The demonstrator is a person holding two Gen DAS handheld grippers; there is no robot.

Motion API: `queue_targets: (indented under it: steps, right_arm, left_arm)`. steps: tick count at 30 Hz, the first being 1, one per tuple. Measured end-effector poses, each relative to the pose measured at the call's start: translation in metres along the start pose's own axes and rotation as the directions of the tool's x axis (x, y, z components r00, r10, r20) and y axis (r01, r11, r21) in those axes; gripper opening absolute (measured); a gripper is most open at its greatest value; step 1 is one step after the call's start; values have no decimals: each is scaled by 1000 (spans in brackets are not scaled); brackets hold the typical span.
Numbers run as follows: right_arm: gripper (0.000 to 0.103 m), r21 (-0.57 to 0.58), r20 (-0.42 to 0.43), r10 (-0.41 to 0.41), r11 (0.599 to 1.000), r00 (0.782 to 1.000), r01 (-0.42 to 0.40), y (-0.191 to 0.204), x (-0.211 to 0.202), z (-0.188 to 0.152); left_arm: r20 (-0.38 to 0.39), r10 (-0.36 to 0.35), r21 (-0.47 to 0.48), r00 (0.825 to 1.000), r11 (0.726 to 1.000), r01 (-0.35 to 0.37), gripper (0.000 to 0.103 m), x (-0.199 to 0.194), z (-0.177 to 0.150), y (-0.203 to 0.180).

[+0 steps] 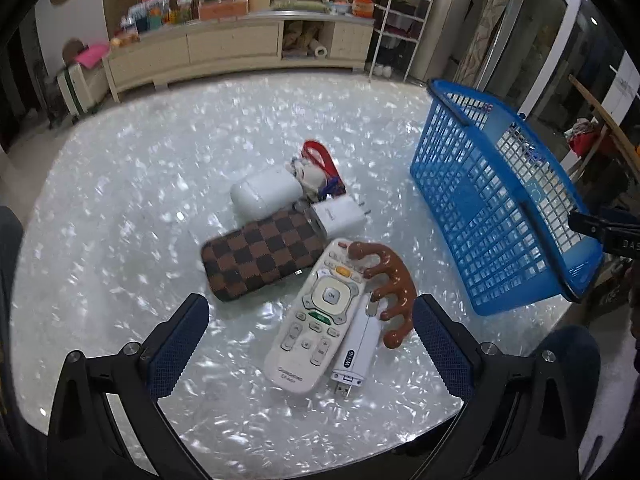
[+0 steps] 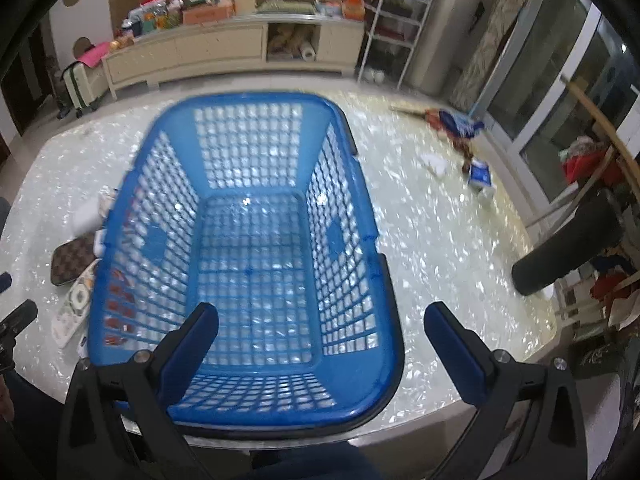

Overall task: Organize rigid objects
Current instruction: 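Grasp the blue basket rim with the right tool and pull it closer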

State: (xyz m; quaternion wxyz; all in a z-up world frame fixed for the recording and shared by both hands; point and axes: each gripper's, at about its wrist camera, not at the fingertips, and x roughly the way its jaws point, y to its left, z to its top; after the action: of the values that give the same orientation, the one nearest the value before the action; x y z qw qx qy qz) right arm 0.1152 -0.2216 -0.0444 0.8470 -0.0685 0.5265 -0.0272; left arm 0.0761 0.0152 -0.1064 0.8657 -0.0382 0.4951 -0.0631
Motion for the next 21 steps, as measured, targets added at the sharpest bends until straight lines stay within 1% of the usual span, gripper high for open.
queue_targets:
  steps: [3,4,6,8,10,11,13,14,15,17,18,19,20,21]
  right_arm:
    - [103,6,-47,-17,1000,999,17,-9,14,5]
    - [102,8,-61,-23,1000,998,23,-9,16,5]
    - [86,5,-89,-27,1000,996,27,-12,22,8]
    - [83,-5,-125,-31,1000,992,31,-12,29,9]
    - [81,-10,-163,-22,1000,986,21,-13,38,10]
    - [77,-10,-176,-19,1000,984,17,-14,42,10]
    - [66,-17,-204,-20,1000,979,17,-16,49,8]
    - [54,-18,-214,-25,1000,976,21,-17,50,7]
    - [48,-19,-226,-28,1000,974,24,-19,53,6]
    - [44,-14,-244,-13,1000,970,10,-23,56,3]
    - [38,-16,-248,-11,1000,969,7,-25,57,2]
    - [34,-21,-250,-13,1000,968,8,-25,58,1]
    - [27,-23,-250,-14,1000,968,8,-26,59,0]
    - [23,-20,-255,6,1000,967,-11,-28,61,-2]
  left_arm:
    - [-28,0,7,1000,1000,0,102,12,-1,5]
    - [-34,0,9,999,1000,1,102,15,-2,7]
    - [-49,-15,8,999,1000,15,102,21,-4,10]
    - [-64,-25,-1,998,1000,24,102,26,-4,13]
    - [-93,-71,-27,993,997,69,102,34,-6,20]
    - [-102,-76,-35,992,997,73,102,37,-6,21]
    - [-98,-52,-28,994,998,49,102,37,-7,25]
    - [-94,-47,-25,994,999,45,102,37,-7,25]
    - [-93,-46,-26,995,999,43,102,37,-7,27]
    - [-92,-45,-33,995,999,43,102,35,-6,30]
    - [-95,-42,-36,995,999,39,102,35,-5,32]
    - [-105,-34,-36,994,999,30,102,35,-5,34]
    - [-116,-26,-33,993,999,22,102,35,-4,36]
    - [-126,-17,-27,992,1000,13,102,35,-3,38]
